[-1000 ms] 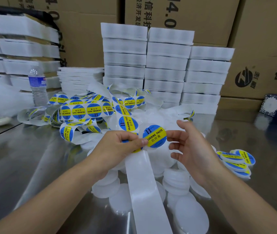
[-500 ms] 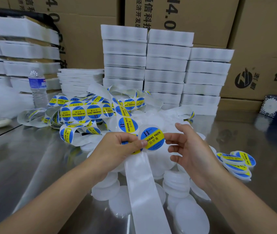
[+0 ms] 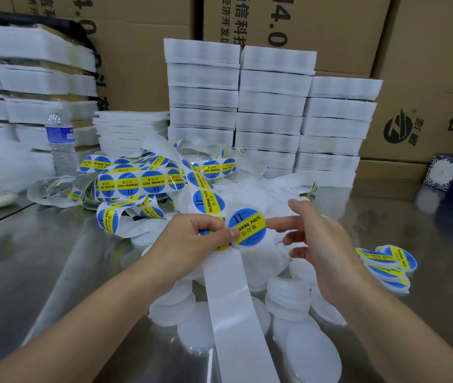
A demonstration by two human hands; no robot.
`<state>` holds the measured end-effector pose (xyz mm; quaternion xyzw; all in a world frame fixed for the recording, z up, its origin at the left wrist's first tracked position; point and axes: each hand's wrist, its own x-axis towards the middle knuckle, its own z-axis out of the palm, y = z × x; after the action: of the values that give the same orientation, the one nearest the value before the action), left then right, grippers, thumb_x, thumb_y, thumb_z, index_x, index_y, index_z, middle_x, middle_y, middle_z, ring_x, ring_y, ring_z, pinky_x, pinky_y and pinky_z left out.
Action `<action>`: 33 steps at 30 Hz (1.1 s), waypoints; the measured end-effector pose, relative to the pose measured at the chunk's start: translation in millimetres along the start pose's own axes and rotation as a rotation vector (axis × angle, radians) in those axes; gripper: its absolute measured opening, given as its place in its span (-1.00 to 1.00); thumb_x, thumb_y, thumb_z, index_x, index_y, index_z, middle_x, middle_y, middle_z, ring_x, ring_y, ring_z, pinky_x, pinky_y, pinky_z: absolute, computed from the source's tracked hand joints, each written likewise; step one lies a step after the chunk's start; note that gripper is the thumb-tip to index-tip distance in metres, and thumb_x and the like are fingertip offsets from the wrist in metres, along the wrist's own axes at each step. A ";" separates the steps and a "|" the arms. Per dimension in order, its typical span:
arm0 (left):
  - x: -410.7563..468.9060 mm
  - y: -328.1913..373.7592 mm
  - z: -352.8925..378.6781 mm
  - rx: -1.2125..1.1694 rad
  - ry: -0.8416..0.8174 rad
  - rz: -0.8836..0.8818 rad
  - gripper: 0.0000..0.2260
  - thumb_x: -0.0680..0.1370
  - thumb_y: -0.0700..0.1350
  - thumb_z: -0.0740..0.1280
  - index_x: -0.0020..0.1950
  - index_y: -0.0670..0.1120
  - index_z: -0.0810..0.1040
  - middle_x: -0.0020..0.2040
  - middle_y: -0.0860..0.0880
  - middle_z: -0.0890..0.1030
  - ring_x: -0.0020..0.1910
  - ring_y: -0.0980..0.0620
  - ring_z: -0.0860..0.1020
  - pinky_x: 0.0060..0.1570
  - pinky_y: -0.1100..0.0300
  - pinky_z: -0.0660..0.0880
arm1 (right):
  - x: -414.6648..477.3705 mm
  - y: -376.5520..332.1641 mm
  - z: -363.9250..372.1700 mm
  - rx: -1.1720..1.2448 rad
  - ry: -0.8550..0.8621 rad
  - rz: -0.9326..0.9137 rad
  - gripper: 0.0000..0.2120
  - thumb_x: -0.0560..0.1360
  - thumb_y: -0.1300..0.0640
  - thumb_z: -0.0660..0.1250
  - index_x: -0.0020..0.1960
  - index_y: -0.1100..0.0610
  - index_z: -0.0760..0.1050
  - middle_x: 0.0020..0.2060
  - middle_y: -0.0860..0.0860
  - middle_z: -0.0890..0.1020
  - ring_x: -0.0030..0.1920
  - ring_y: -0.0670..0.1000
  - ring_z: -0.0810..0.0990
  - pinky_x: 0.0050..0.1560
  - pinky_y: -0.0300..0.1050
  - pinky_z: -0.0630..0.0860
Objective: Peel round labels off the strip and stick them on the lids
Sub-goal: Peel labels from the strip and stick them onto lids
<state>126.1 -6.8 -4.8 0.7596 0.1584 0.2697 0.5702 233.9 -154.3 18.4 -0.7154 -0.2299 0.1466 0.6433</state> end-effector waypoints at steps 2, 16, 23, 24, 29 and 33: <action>-0.2 -0.1 0.6 0.016 -0.005 0.005 -0.82 0.40 -0.01 0.45 -0.40 0.02 0.65 -0.39 0.14 0.59 -0.40 0.24 0.48 -0.37 0.47 0.38 | -1.0 -1.6 0.9 -0.044 0.049 -0.012 -0.53 0.54 -0.08 0.13 -0.40 -0.05 0.67 -0.36 -0.13 0.62 -0.38 -0.12 0.45 -0.27 -0.21 0.40; -2.2 1.9 0.1 -0.007 -0.037 -0.031 -0.81 0.45 -0.01 0.41 -0.37 0.06 0.67 -0.33 0.11 0.64 -0.32 0.22 0.52 -0.26 0.44 0.42 | -1.0 -0.7 -3.3 -0.019 0.195 -0.161 -0.55 0.55 -0.02 0.16 -0.43 -0.02 0.65 -0.57 -0.22 0.52 -0.56 -0.25 0.39 -0.31 -0.20 0.27; -3.5 4.1 1.6 -0.025 -0.069 -0.011 -0.79 0.47 -0.04 0.40 -0.38 0.04 0.67 -0.37 0.14 0.63 -0.38 0.28 0.51 -0.33 0.50 0.39 | 0.0 5.8 4.7 -0.061 -0.040 -0.228 -0.69 0.49 -0.17 0.20 -0.20 -0.02 0.60 -0.37 -0.14 0.60 -0.43 -0.19 0.50 -0.33 -0.21 0.43; -4.5 4.0 1.6 -0.024 -0.080 0.004 -0.78 0.47 -0.05 0.40 -0.39 0.03 0.67 -0.39 0.14 0.61 -0.40 0.28 0.49 -0.35 0.50 0.37 | -2.3 8.2 7.5 -0.115 -0.095 -0.257 -0.65 0.43 -0.28 0.19 -0.17 -0.04 0.58 -0.33 -0.12 0.61 -0.42 -0.17 0.52 -0.31 -0.18 0.44; -8.9 6.2 1.1 -0.024 -0.158 0.048 -0.59 0.24 0.20 0.43 -0.22 -0.14 0.68 -0.28 -0.06 0.63 -0.29 0.15 0.50 -0.23 0.37 0.41 | -10.8 19.7 13.8 -0.275 -0.214 -0.408 -0.48 0.21 -0.47 0.16 -0.12 -0.07 0.45 -0.38 -0.13 0.57 -0.40 -0.15 0.49 -0.33 -0.19 0.45; -9.3 8.5 -0.2 -0.025 -0.187 0.039 -0.63 0.21 0.16 0.46 -0.24 -0.13 0.68 -0.34 0.01 0.61 -0.34 0.16 0.48 -0.27 0.41 0.41 | -8.7 20.3 14.5 -0.268 -0.153 -0.450 -0.51 0.22 -0.44 0.19 -0.24 -0.01 0.44 -0.49 -0.17 0.48 -0.45 -0.17 0.38 -0.41 -0.29 0.34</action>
<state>117.9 -14.3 1.2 0.7774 0.0863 0.2105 0.5865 221.9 -147.8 -4.4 -0.7117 -0.4485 0.0219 0.5402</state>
